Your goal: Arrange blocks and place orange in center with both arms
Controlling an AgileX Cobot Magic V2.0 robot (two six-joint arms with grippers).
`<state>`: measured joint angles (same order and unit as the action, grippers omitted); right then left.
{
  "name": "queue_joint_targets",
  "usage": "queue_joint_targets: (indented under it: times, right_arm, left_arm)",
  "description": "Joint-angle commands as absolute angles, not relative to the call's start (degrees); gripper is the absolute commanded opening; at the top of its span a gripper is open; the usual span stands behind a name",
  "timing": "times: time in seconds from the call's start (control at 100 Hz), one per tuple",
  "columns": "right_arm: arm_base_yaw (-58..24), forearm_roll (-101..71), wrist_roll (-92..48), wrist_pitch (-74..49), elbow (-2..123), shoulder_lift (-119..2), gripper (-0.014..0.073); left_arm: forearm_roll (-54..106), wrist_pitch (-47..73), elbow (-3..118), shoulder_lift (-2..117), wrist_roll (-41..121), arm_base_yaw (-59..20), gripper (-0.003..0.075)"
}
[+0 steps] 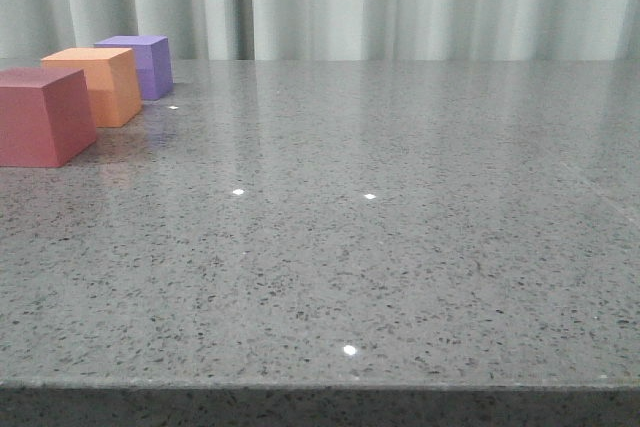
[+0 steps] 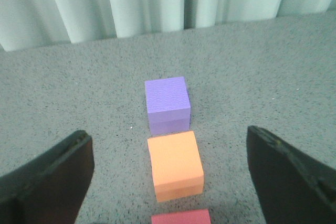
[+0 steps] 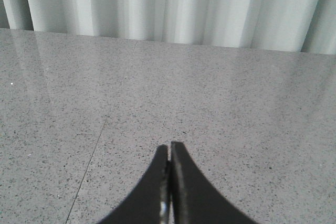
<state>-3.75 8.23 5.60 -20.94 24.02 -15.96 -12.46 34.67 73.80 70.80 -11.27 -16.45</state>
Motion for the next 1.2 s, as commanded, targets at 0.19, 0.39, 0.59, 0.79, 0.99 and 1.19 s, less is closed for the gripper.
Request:
queue_joint_targets:
  times: [0.19, 0.39, 0.59, 0.79, 0.99, 1.19]
  right_arm:
    - [-3.52, 9.14, 5.27, -16.23, 25.40, -16.37, -0.0068]
    - [-3.52, 9.14, 5.27, -16.23, 25.40, -16.37, -0.0068]
    - [-3.52, 9.14, 5.27, -16.23, 25.40, -16.37, -0.0068]
    - [-3.52, 9.14, 5.27, -16.23, 25.40, -16.37, -0.0068]
    - [-3.52, 9.14, 5.27, -16.23, 25.40, -16.37, -0.0068]
    - [-3.52, 9.14, 5.27, -16.23, 25.40, -16.37, -0.0068]
  left_arm:
    - [-12.49, 23.39, 56.77, 51.36, -11.80, -16.19, 0.0566]
    - [-12.49, 21.85, 44.67, 39.83, -11.80, -16.19, 0.0566]
    - [-12.49, 21.85, 35.91, 28.83, -11.80, -16.19, 0.0482]
    - [-12.49, 21.85, 31.08, 20.39, -11.80, -16.19, 0.0162]
    - [-12.62, 21.96, 30.34, 17.76, -11.80, -16.19, -0.0020]
    - [-12.62, 21.96, 30.34, 17.76, -11.80, -16.19, -0.0020]
